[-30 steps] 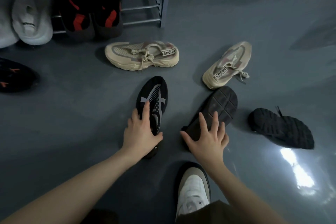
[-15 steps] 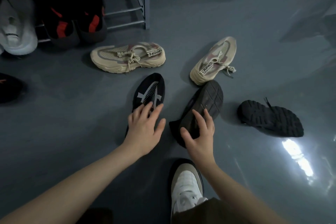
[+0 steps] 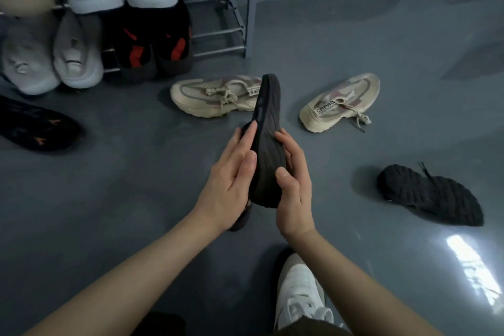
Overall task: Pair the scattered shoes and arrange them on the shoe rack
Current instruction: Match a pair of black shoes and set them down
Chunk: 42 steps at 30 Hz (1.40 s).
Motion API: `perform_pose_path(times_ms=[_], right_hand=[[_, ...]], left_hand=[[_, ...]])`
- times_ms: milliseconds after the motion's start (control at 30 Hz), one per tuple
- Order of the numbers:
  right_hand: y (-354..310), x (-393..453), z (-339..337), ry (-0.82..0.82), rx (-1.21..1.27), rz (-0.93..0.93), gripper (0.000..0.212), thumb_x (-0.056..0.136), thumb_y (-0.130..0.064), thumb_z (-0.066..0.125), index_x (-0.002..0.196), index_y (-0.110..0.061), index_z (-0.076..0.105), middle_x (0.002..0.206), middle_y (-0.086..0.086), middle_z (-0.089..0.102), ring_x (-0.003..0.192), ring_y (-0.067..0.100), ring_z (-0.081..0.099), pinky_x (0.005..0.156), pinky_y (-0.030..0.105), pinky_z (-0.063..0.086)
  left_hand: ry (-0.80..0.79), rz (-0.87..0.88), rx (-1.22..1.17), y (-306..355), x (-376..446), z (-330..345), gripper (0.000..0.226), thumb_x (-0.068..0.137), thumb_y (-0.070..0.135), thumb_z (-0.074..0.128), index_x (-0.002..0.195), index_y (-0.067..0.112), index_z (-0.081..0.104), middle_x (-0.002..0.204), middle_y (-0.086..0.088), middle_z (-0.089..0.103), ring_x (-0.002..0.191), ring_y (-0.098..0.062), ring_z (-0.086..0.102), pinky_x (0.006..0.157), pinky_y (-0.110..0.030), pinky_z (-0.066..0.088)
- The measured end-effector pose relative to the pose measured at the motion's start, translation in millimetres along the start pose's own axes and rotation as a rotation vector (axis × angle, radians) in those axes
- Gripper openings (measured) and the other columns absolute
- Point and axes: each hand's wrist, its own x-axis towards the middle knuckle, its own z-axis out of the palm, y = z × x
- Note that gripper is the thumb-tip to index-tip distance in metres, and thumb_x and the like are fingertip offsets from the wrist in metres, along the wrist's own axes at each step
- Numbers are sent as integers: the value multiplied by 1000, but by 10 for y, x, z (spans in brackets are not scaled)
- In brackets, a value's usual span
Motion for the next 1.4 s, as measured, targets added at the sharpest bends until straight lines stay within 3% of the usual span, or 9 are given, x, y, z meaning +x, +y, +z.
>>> perform_pose_path(times_ms=[200,300,500,633,833,933,1033,1200,1400], right_hand=[[186,15,630,-235,-29,127,49,91,-31,38,137,-18,42,142,-2,45,132,7,39,111,35,32],[415,-71,696,-354,-159,257,46,95,-33,34,138,-21,43,138,-11,47,128,-6,39,111,28,31],[641,-137,544,-368,-856,8,55,93,-50,23,140,-29,39,140,-11,43,132,9,32,108,30,15],[718,-202,452,-388,-1044,90,63,88,-59,13,146,-36,24,150,-8,31,138,17,21,108,33,10],[728,-262,366,-330,-874,187,59,87,-62,17,144,-45,19,151,-19,24,140,6,15,108,26,4],[685,-223,441,-342,-853,150,55,88,-61,19,141,-50,18,149,-25,25,141,5,14,107,25,2],[658,-191,515,-375,-882,145,51,87,-62,18,138,-58,16,149,-26,25,141,13,12,108,29,2],[540,-137,668,-446,-1173,-56,53,93,-59,19,143,-41,26,150,-4,36,138,36,27,105,44,11],[419,37,1203,-626,-1052,-170,55,93,-55,16,146,-42,15,157,-8,16,143,22,15,108,41,11]], left_hand=[[138,-197,-103,-237,-132,-512,43,101,31,29,143,40,23,149,21,26,133,13,21,109,-8,17],[53,-277,77,-595,-264,-624,50,100,36,28,144,44,6,150,24,13,137,6,14,116,-28,16],[-30,-437,556,-1011,-468,-510,62,95,49,26,146,38,-9,156,4,-17,144,-25,1,115,-46,9],[-119,-434,540,-1009,-496,-386,74,85,66,28,140,47,-18,157,-3,-4,137,-30,26,108,-48,29],[-196,-476,415,-1006,-418,-378,100,68,73,56,137,56,-15,144,-5,24,127,-27,40,96,-44,44],[-105,-423,358,-993,-453,-396,96,70,64,62,138,56,-5,133,1,33,119,-20,47,91,-39,48],[20,-324,459,-1006,-535,-484,83,71,66,50,139,56,3,130,4,39,114,-19,48,88,-39,49],[180,-249,636,-992,-662,-718,72,72,64,44,139,45,24,136,-6,42,107,-28,51,88,-45,47],[381,-294,595,-941,-831,-1127,68,72,60,49,136,40,36,134,-2,44,106,-25,51,87,-42,45]])
